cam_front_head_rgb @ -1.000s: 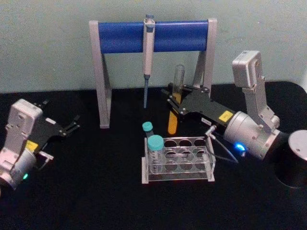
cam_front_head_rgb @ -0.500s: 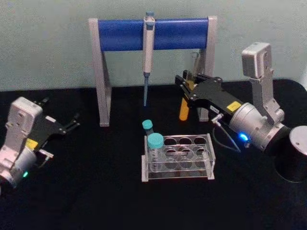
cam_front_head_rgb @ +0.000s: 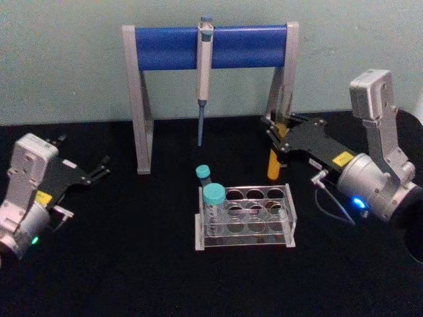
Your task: Pick up the test tube from the test tube rack, shake it, then place it back into the test tube rack.
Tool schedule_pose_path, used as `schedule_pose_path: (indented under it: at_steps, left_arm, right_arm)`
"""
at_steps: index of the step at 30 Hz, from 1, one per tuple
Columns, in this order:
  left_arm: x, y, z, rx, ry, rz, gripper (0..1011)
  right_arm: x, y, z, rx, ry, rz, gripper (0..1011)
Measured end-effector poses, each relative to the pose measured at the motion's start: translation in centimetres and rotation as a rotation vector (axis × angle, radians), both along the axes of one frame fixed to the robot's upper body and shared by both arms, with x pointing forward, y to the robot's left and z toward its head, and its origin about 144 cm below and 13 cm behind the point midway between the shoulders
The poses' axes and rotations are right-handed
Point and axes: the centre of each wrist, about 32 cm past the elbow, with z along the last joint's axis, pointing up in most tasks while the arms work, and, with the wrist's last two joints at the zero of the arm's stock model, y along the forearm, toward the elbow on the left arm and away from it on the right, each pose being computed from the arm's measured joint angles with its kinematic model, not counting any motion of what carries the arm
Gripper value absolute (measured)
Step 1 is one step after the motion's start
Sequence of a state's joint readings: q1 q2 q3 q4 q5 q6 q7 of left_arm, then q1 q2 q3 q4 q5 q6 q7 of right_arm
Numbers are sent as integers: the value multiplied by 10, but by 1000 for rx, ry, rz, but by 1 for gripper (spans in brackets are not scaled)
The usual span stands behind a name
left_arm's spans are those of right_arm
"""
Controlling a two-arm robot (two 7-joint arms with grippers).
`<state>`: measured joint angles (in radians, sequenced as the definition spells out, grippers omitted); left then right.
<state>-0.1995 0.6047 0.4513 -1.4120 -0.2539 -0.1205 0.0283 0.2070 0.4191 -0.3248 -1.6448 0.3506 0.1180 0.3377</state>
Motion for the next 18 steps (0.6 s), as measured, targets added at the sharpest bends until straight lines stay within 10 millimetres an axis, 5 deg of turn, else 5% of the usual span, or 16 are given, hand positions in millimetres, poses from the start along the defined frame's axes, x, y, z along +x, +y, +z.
schedule_pose_path:
  at_steps: [10, 18]
  left_arm:
    - [0, 0, 0, 0, 0, 0, 1001]
    - [0, 0, 0, 0, 0, 0, 1001]
  right_arm:
    - [-19, -1, 6, -20, 38, 135, 230]
    - [-11, 15, 3, 24, 29, 211, 230]
